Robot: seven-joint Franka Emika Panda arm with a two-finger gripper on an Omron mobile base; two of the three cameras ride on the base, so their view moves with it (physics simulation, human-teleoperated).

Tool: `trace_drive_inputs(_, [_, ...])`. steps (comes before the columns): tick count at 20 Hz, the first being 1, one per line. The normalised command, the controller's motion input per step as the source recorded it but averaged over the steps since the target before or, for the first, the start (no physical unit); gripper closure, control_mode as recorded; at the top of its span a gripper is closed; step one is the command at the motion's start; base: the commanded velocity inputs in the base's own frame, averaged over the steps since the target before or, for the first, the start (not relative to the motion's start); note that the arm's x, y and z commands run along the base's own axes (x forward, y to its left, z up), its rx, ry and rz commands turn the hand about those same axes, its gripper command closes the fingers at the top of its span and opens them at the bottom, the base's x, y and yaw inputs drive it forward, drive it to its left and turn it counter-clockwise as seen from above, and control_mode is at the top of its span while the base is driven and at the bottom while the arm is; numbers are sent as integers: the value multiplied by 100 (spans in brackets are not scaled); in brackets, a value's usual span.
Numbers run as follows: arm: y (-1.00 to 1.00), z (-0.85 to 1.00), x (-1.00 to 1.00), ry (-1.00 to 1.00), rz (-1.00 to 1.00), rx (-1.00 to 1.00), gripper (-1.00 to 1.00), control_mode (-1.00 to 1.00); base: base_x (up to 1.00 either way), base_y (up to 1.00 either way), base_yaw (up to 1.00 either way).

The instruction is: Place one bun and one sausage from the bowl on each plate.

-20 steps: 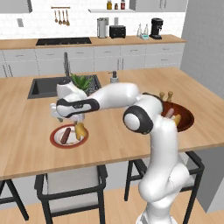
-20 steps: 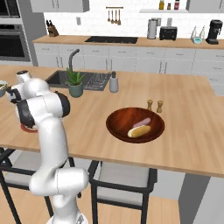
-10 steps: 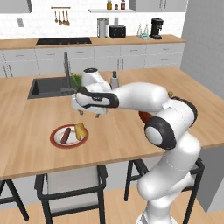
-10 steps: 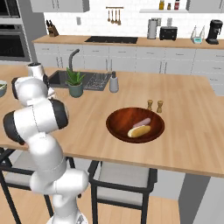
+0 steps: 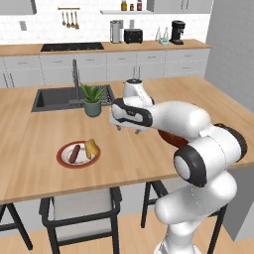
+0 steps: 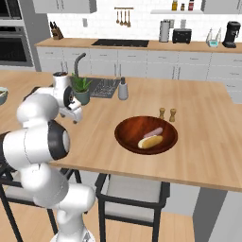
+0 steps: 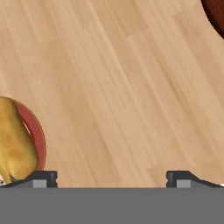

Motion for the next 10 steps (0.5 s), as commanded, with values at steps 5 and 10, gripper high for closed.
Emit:
trace_drive_inputs(5, [-100,2,-3,3,-3,-4,-100,-100,0,0,0])
trace_drive_inputs(10, [-100,11,-2,15,-5,-2,-100,-100,0,0,0])
